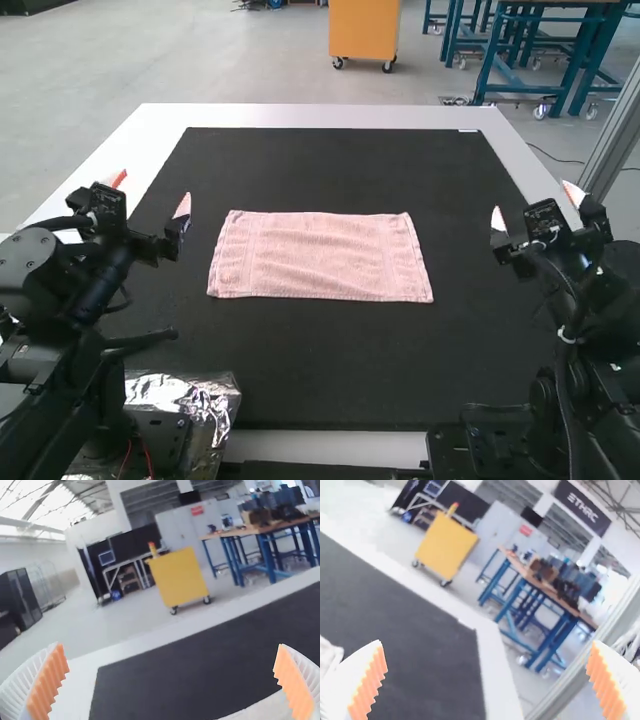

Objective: Fold the towel.

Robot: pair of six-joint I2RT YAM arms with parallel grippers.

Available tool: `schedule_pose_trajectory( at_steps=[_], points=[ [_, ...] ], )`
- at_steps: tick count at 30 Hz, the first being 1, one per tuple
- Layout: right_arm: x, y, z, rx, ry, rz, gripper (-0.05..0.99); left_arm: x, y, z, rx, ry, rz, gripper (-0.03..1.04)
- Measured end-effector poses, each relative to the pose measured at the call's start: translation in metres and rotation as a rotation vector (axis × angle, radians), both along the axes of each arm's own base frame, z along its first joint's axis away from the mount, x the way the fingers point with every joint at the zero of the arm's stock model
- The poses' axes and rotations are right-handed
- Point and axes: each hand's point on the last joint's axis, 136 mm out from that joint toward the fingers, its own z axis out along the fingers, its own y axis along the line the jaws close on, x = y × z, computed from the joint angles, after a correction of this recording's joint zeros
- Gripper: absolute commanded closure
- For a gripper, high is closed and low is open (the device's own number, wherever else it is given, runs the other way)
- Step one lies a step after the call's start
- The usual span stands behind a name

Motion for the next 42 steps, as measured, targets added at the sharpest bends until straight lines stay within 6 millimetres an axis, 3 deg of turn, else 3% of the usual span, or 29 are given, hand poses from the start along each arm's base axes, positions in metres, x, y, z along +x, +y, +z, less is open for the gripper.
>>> schedule_pose_trajectory(
  at_steps=[2,5,8,11,13,16,19,22,25,28,36,42],
  points=[
    [-0.002,-0.003,0.011,0.008,-0.042,-0.015,0.02,-0.003,0.004,0.012,-0.002,-0.047,0.025,0.04],
    [-0.003,-0.006,0.020,0.048,-0.046,-0.023,0.02,-0.002,0.007,0.013,0.000,-0.026,0.045,0.04],
    [0.000,-0.009,0.044,0.128,-0.031,-0.021,0.02,0.002,0.010,0.032,-0.007,-0.009,0.057,0.04],
    [0.015,-0.010,0.069,0.247,0.043,-0.011,0.02,0.013,0.012,0.058,-0.043,0.034,0.061,0.05],
    [0.033,-0.008,0.072,0.338,0.143,-0.005,0.02,0.032,0.012,0.057,-0.102,0.172,0.052,0.05],
    [0.063,-0.002,0.043,0.466,0.366,-0.011,0.02,0.065,0.007,0.017,-0.198,0.469,0.039,0.05],
    [0.084,0.009,-0.017,0.560,0.640,-0.029,0.02,0.087,0.004,-0.050,-0.258,0.772,0.064,0.05],
    [0.084,0.018,-0.084,0.600,0.894,-0.069,0.03,0.089,0.003,-0.110,-0.289,0.987,0.096,0.05],
    [0.082,0.029,-0.124,0.601,1.040,-0.074,0.03,0.090,0.003,-0.137,-0.308,1.085,0.114,0.05],
    [0.087,0.043,-0.133,0.602,1.069,-0.023,0.03,0.103,0.001,-0.141,-0.315,1.095,0.117,0.05],
    [0.115,0.070,-0.121,0.587,1.014,0.084,0.03,0.138,0.000,-0.151,-0.306,1.094,0.141,0.05],
    [0.131,0.095,-0.141,0.547,1.053,0.129,0.03,0.158,0.006,-0.168,-0.281,1.091,0.191,0.05]
  ],
)
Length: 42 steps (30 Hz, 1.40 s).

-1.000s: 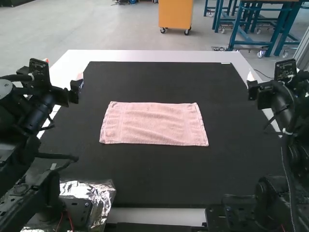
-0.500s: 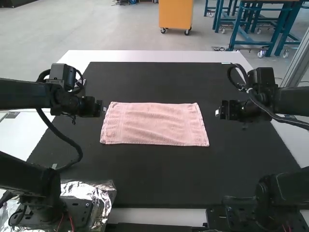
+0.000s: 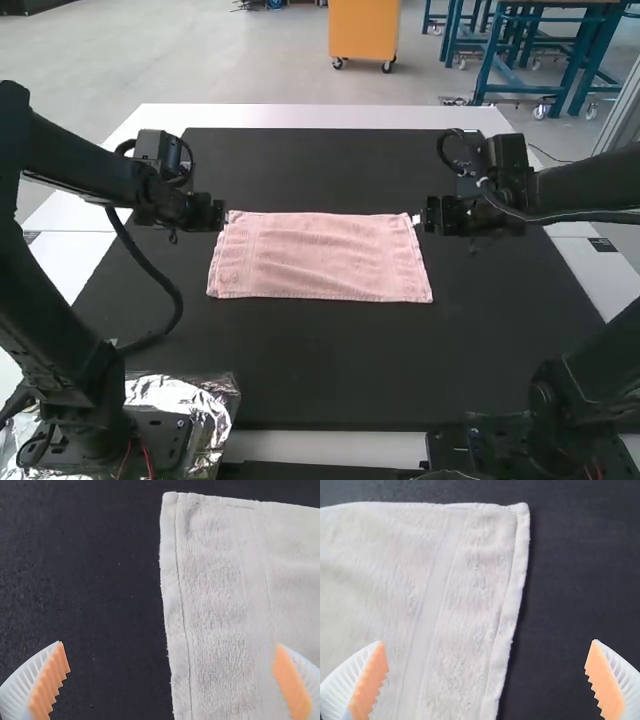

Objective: Fold the towel.

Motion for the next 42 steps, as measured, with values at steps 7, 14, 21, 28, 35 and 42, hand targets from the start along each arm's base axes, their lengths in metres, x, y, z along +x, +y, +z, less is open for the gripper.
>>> schedule_pose_trajectory(
  at_steps=[7,14,21,28,35,42],
  points=[
    [0.024,0.006,-0.031,-0.017,0.051,0.009,0.03,0.018,-0.001,-0.013,0.027,-0.004,0.006,0.05],
    [0.053,0.011,-0.051,-0.037,0.070,0.018,0.03,0.027,0.000,-0.036,0.034,0.041,0.007,0.05],
    [0.085,0.018,-0.066,-0.053,0.073,0.030,0.03,0.042,-0.001,-0.046,0.036,0.055,0.006,0.05],
    [0.096,0.017,-0.088,-0.082,0.095,0.029,0.03,0.054,-0.001,-0.059,0.048,0.066,-0.001,0.05],
    [0.104,0.016,-0.095,-0.100,0.095,0.033,0.03,0.062,0.004,-0.068,0.077,0.063,0.013,0.05],
    [0.105,0.016,-0.096,-0.107,0.095,0.033,0.14,0.063,0.007,-0.076,0.089,0.074,0.022,0.24]
  ],
)
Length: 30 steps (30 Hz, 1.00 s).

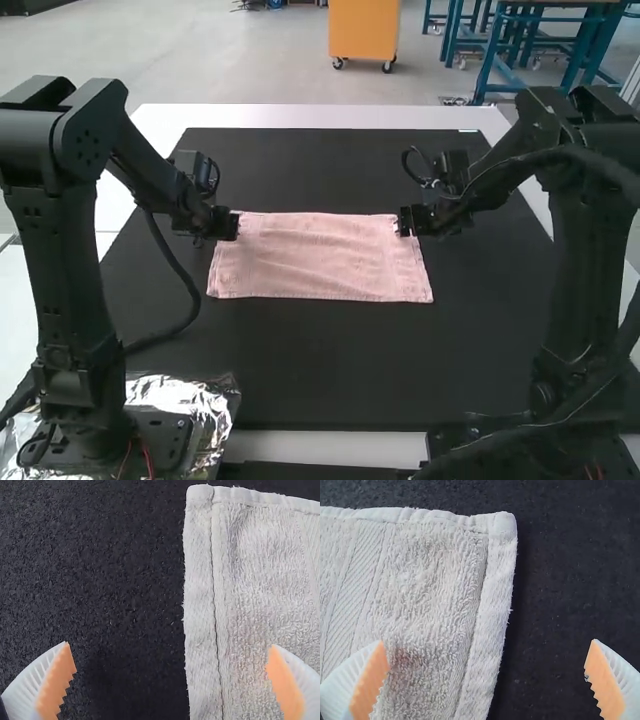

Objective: Fold the towel.

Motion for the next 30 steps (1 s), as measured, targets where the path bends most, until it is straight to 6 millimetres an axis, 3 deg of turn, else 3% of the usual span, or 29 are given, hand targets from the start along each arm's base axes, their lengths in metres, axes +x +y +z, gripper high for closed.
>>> schedule_pose_trajectory(
  at_steps=[1,3,4,9,16,21,23,26,28,30],
  points=[
    [0.000,0.000,0.000,-0.004,-0.001,0.001,0.33,0.000,0.000,-0.002,0.000,0.004,-0.001,0.42],
    [-0.001,-0.001,-0.001,-0.009,0.001,0.006,0.96,0.000,-0.001,-0.001,-0.004,0.002,-0.007,0.86],
    [-0.001,0.000,-0.001,-0.010,0.000,0.009,0.95,0.001,-0.003,-0.001,-0.011,-0.001,-0.012,1.00],
    [-0.001,0.001,0.000,0.001,-0.002,0.023,0.96,0.005,-0.010,0.003,-0.063,-0.024,-0.045,0.99],
    [-0.002,-0.002,-0.001,0.028,0.004,0.030,0.96,0.005,0.003,0.003,-0.109,-0.023,-0.032,0.99],
    [-0.003,-0.001,0.002,0.038,0.009,0.032,0.96,0.006,-0.001,0.003,-0.127,-0.025,-0.048,0.99],
    [-0.003,-0.001,0.004,0.039,0.005,0.032,0.96,0.007,-0.002,0.005,-0.129,-0.034,-0.051,0.93],
    [-0.004,-0.001,0.003,0.040,0.007,0.032,0.96,0.009,-0.002,0.007,-0.132,-0.029,-0.055,0.42],
    [-0.007,-0.002,0.000,0.038,0.016,0.032,0.96,0.010,-0.004,0.009,-0.136,-0.017,-0.057,0.22],
    [-0.009,-0.002,-0.002,0.038,0.018,0.031,0.96,0.011,-0.004,0.011,-0.136,-0.016,-0.057,0.18]
  ],
)
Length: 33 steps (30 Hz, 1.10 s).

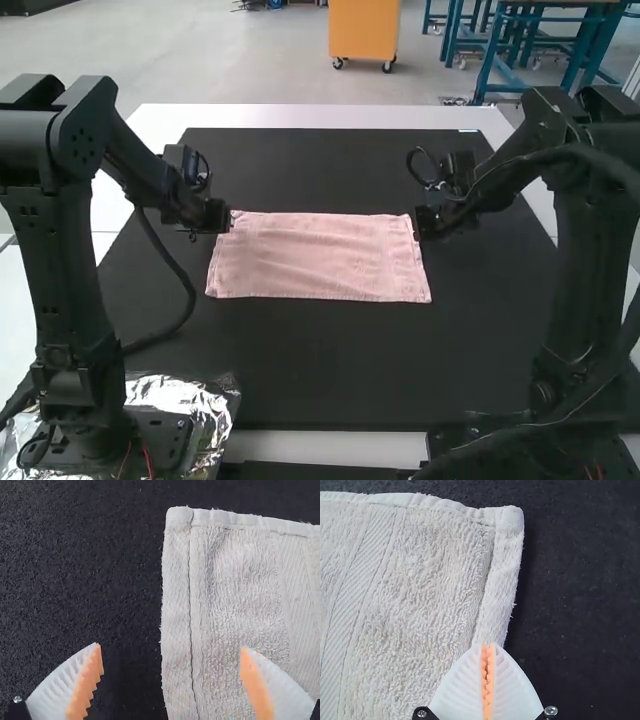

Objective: Fold the towel.

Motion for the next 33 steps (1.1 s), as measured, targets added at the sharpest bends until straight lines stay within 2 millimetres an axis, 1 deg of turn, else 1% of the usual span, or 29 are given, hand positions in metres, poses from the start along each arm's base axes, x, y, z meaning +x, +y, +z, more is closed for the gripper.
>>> schedule_pose_trajectory(
  at_steps=[3,8,11,13,14,15,16,17,18,20,23,29,33],
  points=[
    [0.000,0.000,0.001,0.001,0.000,-0.001,0.96,0.002,0.000,0.002,-0.001,-0.007,0.002,0.18],
    [-0.001,0.000,0.001,0.003,0.001,0.000,0.96,0.004,0.000,0.004,0.000,-0.020,0.001,0.08],
    [-0.001,0.000,0.001,0.003,0.001,0.001,0.96,0.008,0.000,0.007,0.001,-0.041,0.000,0.08],
    [-0.001,0.000,0.001,0.004,0.001,0.001,0.96,0.009,0.000,0.003,0.001,-0.037,0.001,0.09],
    [-0.001,0.000,0.001,0.004,0.001,0.001,0.96,0.008,0.000,-0.002,0.001,-0.028,0.000,0.15],
    [-0.001,0.000,0.001,0.004,0.001,0.001,0.96,0.006,0.000,-0.008,0.001,-0.014,0.000,0.27],
    [-0.001,0.000,0.001,0.004,0.001,0.000,0.96,0.005,0.002,-0.013,0.010,-0.006,0.005,0.47],
    [-0.001,0.001,0.001,0.005,0.001,0.000,0.96,0.007,0.005,-0.014,0.023,-0.012,0.012,0.76],
    [0.000,0.001,0.001,0.006,0.001,-0.002,0.96,0.008,0.007,-0.013,0.026,-0.018,0.017,1.01],
    [0.000,0.001,0.001,0.011,0.003,-0.005,0.96,0.008,0.006,-0.014,0.019,-0.032,0.013,0.99],
    [-0.001,0.001,0.001,0.018,0.006,-0.010,0.96,0.009,-0.004,-0.014,0.000,-0.041,-0.016,0.99],
    [-0.002,0.003,0.000,0.029,0.012,-0.008,0.96,0.008,-0.005,-0.014,-0.017,-0.040,-0.025,0.99],
    [-0.003,0.002,0.000,0.043,0.019,-0.014,0.96,0.005,-0.008,-0.008,-0.032,-0.038,-0.037,0.99]
  ],
)
